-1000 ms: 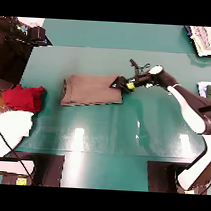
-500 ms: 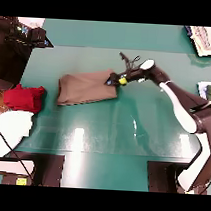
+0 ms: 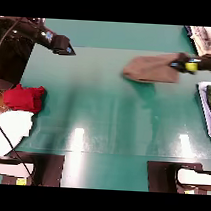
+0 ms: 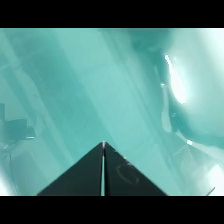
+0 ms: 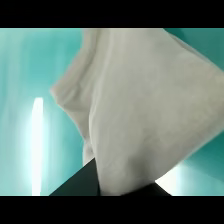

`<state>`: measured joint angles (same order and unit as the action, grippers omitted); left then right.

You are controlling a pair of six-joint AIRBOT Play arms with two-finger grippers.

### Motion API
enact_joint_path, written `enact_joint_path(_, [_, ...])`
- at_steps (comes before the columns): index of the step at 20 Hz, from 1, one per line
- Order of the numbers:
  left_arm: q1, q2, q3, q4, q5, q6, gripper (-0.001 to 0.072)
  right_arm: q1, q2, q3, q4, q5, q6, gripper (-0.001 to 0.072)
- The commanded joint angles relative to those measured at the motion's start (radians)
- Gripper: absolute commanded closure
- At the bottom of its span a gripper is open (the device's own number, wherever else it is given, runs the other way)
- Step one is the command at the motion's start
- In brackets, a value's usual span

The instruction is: Fold the shirts.

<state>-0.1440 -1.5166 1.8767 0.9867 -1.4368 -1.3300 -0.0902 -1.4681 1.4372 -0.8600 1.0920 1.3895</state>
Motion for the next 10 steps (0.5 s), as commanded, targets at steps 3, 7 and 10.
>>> enact_joint_path(3, [-0.116,0.0,0.0,0.001,0.068,0.002,0.0682,-0.405,0.144,-0.161,-0.029,-0.161,0.023,0.0694])
enact_joint_path(7, [-0.157,0.0,0.0,0.001,0.099,0.002,0.0682,-0.536,0.129,-0.16,-0.022,-0.229,0.023,0.0694])
enact_joint_path(10, [-0.163,0.0,0.0,0.002,0.101,0.002,0.0682,-0.565,0.162,-0.159,-0.022,-0.306,0.023,0.0694])
